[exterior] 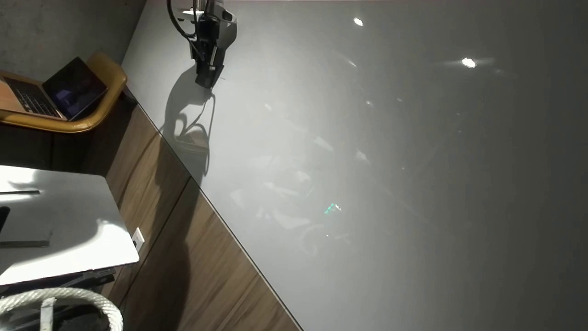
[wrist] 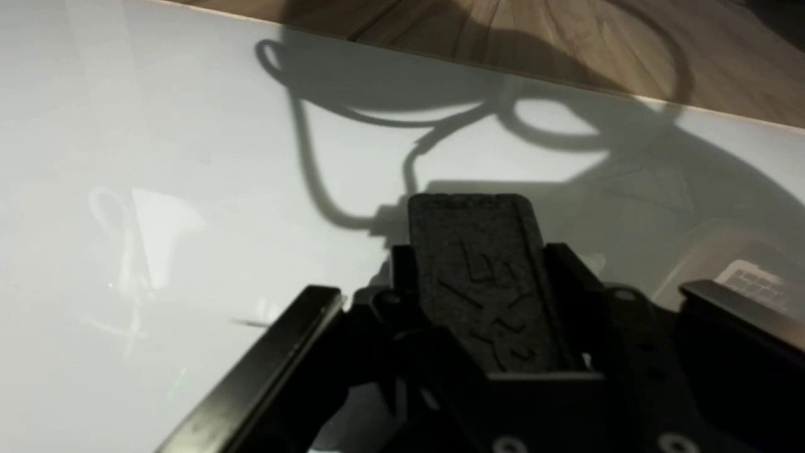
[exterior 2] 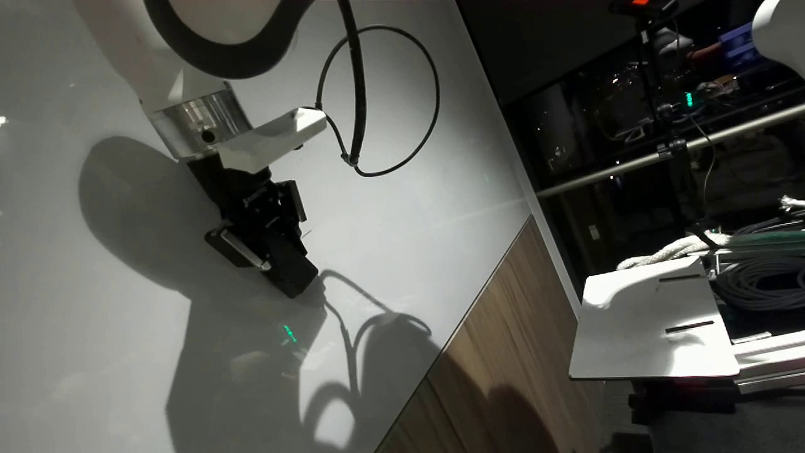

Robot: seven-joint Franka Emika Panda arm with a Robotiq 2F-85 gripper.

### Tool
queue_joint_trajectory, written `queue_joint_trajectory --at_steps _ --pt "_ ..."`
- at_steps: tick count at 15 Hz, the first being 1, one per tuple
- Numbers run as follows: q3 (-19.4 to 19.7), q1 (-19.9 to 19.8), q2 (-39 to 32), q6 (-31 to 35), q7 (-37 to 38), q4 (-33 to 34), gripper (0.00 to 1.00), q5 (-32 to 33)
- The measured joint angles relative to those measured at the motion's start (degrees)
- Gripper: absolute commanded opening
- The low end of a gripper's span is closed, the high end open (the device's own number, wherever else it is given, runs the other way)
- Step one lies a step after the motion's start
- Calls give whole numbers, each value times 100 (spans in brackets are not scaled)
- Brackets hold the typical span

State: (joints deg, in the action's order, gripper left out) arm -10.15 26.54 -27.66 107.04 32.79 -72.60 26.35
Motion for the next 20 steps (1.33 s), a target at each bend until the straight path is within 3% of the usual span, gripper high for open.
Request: queue_joint_trajectory --at_steps 4,9,14,20 --pt "10 -123 96 134 -52 -631 29 11" --pt "178 -439 752 736 -443 -1626 29 371" --pt "136 -396 1418 1155 -713 -1792 29 617" --pt "40 -361 1667 1328 -814 -1782 29 730"
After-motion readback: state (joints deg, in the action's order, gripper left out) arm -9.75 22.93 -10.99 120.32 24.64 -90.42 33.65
